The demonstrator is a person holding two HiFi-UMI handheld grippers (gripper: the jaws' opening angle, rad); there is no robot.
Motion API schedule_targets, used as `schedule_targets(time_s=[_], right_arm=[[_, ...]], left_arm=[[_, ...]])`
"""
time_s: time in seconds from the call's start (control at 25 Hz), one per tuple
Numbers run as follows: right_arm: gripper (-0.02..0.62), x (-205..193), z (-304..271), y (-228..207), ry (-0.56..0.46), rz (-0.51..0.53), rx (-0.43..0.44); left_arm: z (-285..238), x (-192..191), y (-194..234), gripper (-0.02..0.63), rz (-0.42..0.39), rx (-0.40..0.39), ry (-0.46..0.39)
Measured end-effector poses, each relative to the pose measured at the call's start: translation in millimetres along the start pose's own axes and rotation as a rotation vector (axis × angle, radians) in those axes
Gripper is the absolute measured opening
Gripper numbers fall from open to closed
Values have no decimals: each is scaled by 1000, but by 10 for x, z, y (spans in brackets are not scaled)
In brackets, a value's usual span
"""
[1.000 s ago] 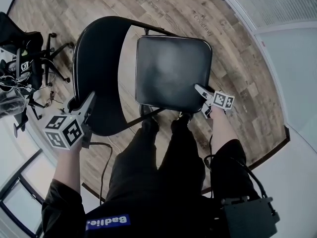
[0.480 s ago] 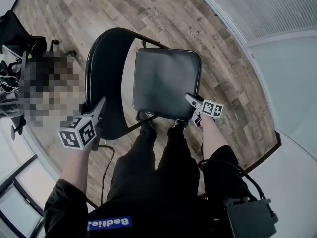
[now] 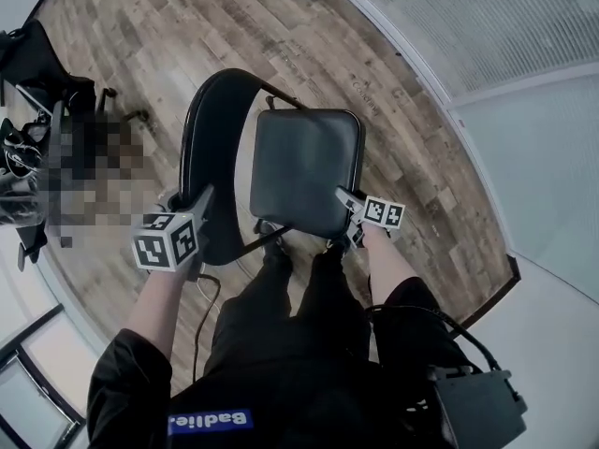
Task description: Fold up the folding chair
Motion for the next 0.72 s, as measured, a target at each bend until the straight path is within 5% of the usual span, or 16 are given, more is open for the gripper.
schedule_targets(time_s=[0.72], right_arm=[[262, -49, -491, 1485, 224, 197, -116]], left_arm=[[520, 197, 130, 74, 33, -42, -10]])
Point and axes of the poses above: the fingertips, and each gripper's own axes: z backward along the fingers, y to its left, x out of its top, the point moved 10 cm from there along z, backward along the fingers, and after that the axes turned 14 degrees about x, right-handed, at the moved point
